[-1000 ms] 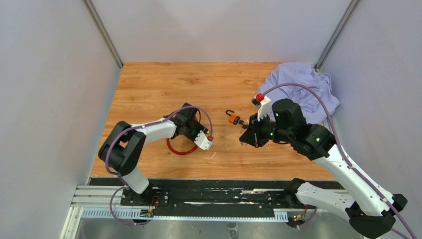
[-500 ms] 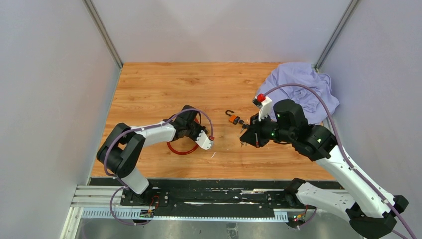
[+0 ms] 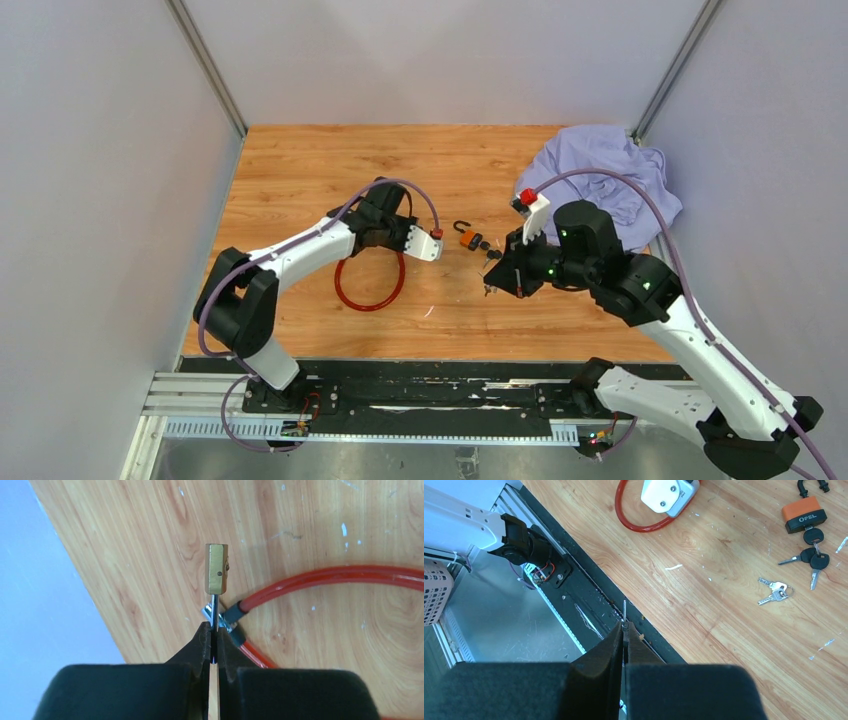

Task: Unlock with the key
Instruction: Pick up the lock from the center of the board, then place the lock at the center of the board.

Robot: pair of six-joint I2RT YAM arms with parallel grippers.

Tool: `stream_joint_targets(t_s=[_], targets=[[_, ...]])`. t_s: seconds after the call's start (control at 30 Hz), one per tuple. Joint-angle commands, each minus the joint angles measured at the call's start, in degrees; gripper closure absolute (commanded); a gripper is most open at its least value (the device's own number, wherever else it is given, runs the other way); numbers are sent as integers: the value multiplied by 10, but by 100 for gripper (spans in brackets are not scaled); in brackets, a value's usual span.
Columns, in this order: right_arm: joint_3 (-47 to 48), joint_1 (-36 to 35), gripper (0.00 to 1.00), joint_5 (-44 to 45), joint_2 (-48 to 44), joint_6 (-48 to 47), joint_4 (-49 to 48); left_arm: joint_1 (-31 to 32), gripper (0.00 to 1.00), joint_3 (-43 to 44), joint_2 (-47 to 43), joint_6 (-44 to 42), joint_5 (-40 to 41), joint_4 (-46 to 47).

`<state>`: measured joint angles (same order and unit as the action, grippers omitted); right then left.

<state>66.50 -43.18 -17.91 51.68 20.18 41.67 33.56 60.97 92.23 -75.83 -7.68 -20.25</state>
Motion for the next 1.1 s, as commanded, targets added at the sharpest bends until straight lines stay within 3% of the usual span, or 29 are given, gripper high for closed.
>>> stream_joint_targets(t_s=[0.0,0.3,0.5,0.83,0.97,1.07], targets=[[-3,6,100,4,-19,-7,2,2,100,36,-26,20,66,-135],[-4,6,99,-3,-30,-7,3,10,100,-7,-66,-48,276,-231],[-8,7,99,-5,-38,-6,1,41,100,-22,-28,-24,345,-293],[-8,7,100,-4,-47,-5,1,94,95,-26,63,35,444,-293],[-7,7,100,-5,-46,-5,1,111,90,-25,84,58,455,-294],[-7,7,100,-4,-48,-5,1,119,72,-25,88,70,441,-295]])
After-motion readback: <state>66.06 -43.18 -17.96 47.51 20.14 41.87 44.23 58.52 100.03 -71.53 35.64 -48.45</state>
